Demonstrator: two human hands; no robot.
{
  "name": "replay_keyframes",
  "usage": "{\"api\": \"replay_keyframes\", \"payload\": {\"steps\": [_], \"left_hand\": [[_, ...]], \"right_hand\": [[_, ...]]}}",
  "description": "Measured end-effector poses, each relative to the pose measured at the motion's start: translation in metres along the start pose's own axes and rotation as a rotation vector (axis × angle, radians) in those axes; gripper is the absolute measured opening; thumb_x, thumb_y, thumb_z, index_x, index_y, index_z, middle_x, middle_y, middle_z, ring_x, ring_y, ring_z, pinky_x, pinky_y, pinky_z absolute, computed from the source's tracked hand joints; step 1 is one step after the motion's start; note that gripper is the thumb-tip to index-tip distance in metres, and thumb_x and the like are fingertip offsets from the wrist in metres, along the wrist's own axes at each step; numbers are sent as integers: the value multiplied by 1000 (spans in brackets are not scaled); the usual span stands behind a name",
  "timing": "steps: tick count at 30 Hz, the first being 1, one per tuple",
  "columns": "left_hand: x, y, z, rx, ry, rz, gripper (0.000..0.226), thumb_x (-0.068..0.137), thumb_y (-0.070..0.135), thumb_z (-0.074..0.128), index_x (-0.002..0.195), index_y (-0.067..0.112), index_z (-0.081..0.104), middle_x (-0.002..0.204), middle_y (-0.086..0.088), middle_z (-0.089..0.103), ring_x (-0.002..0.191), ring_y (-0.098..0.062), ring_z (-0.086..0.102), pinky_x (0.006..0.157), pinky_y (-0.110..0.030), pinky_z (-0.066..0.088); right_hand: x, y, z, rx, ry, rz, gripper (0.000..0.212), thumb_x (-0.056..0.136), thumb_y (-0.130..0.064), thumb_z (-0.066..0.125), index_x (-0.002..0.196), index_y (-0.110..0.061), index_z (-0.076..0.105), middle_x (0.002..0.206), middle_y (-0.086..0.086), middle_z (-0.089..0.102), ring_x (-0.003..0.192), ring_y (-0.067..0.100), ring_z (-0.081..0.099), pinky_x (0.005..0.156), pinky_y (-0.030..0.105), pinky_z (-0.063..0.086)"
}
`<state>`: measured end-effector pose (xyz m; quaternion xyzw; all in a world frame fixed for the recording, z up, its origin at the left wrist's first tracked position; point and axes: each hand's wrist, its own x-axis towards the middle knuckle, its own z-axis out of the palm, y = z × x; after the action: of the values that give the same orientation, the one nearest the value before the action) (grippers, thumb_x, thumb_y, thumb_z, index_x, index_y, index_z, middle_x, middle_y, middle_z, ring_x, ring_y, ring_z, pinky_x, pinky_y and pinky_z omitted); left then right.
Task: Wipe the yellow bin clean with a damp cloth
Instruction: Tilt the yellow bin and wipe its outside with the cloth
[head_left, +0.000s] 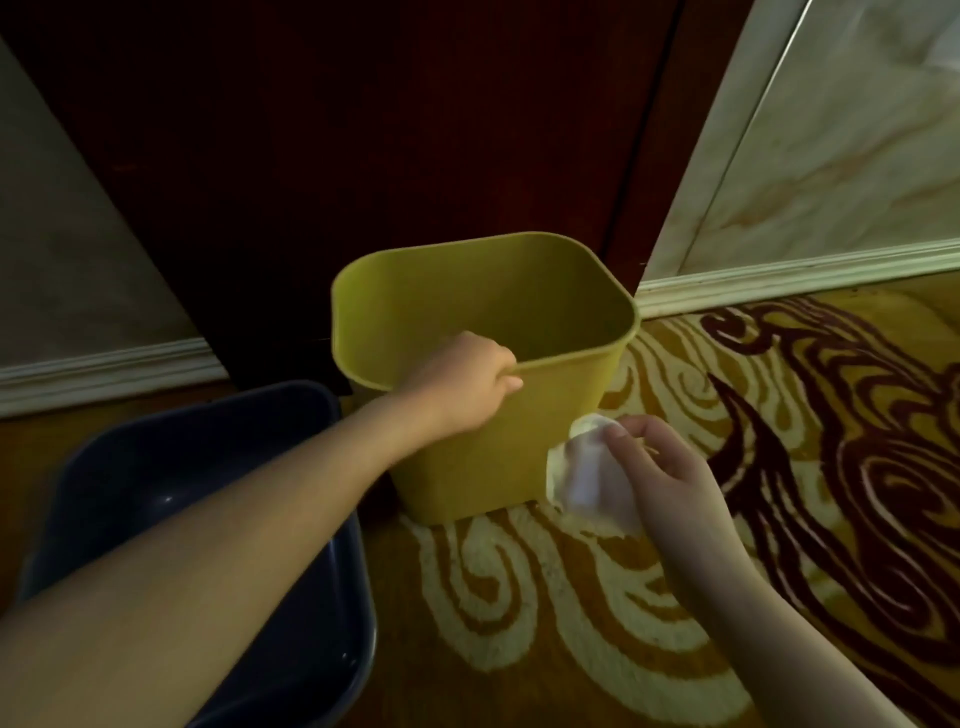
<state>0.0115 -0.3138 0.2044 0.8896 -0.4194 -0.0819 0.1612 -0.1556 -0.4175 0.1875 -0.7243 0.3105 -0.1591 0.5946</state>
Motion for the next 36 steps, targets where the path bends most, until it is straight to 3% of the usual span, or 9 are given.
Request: {"api": "replay_keyframes", "payload": {"steps": [2,6,8,12,15,19,26,32,36], "left_hand": [[9,-2,-15,-5,55,-21,37,91,31,49,55,24,41,57,5,44,52,-11,43,47,-26,28],[24,-8,-51,-129,106,-142,29,89,29,54,65,15,61,65,-2,58,64,-21,56,58,-26,41],[25,-10,-62,-320,120,-244,23,88,27,56,81,9,70,74,-3,66,72,-22,64,62,-26,48],[14,-13,-64,-658,134,-418,21,88,19,58,71,13,69,66,-6,69,59,-20,65,58,-28,50],[6,-13,-63,-763,119,-464,18,87,20,59,80,10,72,67,-12,73,66,-27,68,67,-35,54],[2,-9,-61,-753,107,-468,20,85,26,59,80,12,73,69,-8,76,64,-24,71,58,-29,52],[5,-14,-51,-770,104,-528,18,86,26,59,82,15,73,70,-2,77,65,-21,72,66,-33,53],[3,-31,-45,-762,154,-628,14,86,23,60,77,17,69,81,-8,73,73,-25,68,62,-32,51],[2,-36,-45,-742,165,-628,15,88,24,58,79,17,68,83,-7,72,74,-24,68,62,-30,50]], "right_hand": [[5,-2,-3,-15,85,-47,18,90,-41,51,78,-34,62,78,4,67,70,19,66,60,42,57],[19,-17,4,-119,151,-293,20,94,-36,40,96,-31,60,77,-10,62,68,-1,59,58,19,47],[23,-25,21,-207,108,-416,28,94,-34,35,111,-28,57,96,-16,61,81,-2,57,66,16,45],[30,-35,64,-377,9,-598,32,96,-20,44,127,-23,52,131,-3,49,115,13,46,89,18,34],[40,-36,85,-457,117,-707,26,88,-14,58,114,-12,59,115,15,55,99,30,52,77,34,45],[49,-28,95,-531,288,-755,30,76,-15,70,103,-13,56,92,9,54,77,22,52,60,28,44],[75,42,62,-539,423,-534,15,85,-25,43,100,-21,44,92,-1,50,73,11,47,61,25,43],[100,109,39,-514,420,-157,11,95,-15,41,101,-12,50,97,6,52,68,14,50,55,30,49],[106,111,28,-303,469,50,16,97,-17,38,106,-11,51,105,6,53,76,10,48,61,22,39]]}}
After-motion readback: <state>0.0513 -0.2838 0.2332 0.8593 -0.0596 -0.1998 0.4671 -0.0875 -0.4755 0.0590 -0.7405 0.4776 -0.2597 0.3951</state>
